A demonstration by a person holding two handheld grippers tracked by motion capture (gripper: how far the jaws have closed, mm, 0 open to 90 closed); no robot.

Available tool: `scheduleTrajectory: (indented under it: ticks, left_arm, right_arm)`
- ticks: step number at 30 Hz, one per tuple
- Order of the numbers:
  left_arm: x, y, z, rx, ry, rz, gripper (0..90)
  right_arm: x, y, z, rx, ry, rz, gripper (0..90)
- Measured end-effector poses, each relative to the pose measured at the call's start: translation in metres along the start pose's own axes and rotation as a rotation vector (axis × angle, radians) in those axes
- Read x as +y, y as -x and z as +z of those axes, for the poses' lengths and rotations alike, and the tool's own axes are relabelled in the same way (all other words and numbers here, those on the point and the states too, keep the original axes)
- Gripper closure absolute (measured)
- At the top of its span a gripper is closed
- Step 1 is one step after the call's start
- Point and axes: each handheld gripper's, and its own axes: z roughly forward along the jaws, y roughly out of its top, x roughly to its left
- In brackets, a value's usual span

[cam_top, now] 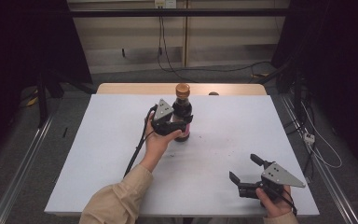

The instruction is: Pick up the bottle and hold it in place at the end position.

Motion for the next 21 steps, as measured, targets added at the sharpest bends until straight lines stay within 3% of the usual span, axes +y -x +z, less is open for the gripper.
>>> scheduleTrajectory:
  ticks: [9,21]
  left_arm:
    - [-0.0007,-0.0010,-0.0012,-0.001,0.004,-0.006,30.4]
    - [-0.0023,-0.0060,-0.0039,-0.042,0.002,0.000,30.0]
  right_arm:
    - [0.0000,-0.0008,0.0003,0.001,-0.004,-0.002,1.7]
    - [-0.0008,-0.0019,0.0012,0.007,-0.010,-0.002,1.7]
